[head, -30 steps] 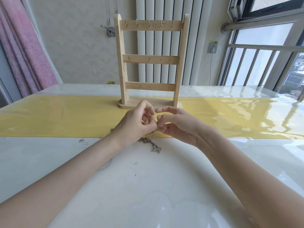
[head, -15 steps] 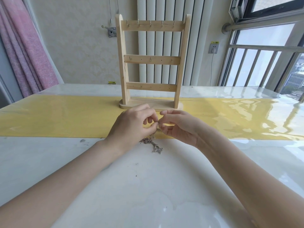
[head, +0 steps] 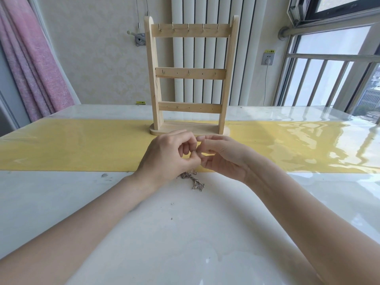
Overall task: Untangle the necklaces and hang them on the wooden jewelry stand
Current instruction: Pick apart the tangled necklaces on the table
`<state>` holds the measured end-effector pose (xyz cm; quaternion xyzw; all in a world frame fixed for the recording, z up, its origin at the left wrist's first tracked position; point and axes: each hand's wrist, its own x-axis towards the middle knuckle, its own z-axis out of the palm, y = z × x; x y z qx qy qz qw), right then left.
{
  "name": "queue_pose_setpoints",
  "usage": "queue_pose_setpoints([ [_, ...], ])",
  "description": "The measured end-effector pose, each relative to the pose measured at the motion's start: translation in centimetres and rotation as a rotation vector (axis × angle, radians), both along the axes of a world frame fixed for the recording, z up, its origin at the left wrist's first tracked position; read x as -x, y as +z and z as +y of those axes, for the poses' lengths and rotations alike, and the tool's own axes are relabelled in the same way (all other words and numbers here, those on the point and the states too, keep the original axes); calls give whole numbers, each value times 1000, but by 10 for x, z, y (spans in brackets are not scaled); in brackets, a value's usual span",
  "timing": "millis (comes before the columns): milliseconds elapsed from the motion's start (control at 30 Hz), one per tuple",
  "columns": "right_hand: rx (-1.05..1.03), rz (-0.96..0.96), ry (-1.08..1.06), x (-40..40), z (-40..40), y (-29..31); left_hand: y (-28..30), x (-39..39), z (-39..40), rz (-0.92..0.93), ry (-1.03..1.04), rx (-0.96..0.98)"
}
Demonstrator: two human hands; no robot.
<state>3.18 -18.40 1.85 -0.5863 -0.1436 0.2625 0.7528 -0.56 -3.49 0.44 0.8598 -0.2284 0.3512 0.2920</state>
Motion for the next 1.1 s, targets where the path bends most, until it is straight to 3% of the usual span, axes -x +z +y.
queue_pose_setpoints([
  [300,-34,22,-69,9,1,7,1,0,-5,200,-32,242],
  [500,-28,-10,-92,11,2,9,9,2,-8,689,-186,655],
  [633,11,-126,-133,13,5,8,13,1,-9,946,-173,864],
  [800,266,-500,-244,18,10,4,9,2,-10,894,-105,859],
  [900,265,-588,-258,21,11,4,9,3,-10,890,-95,900],
  [1000,213,-487,-294,19,9,4,12,3,-12,861,-110,958],
  [1100,-25,-174,-238,12,5,4,15,4,-11,801,-155,979],
])
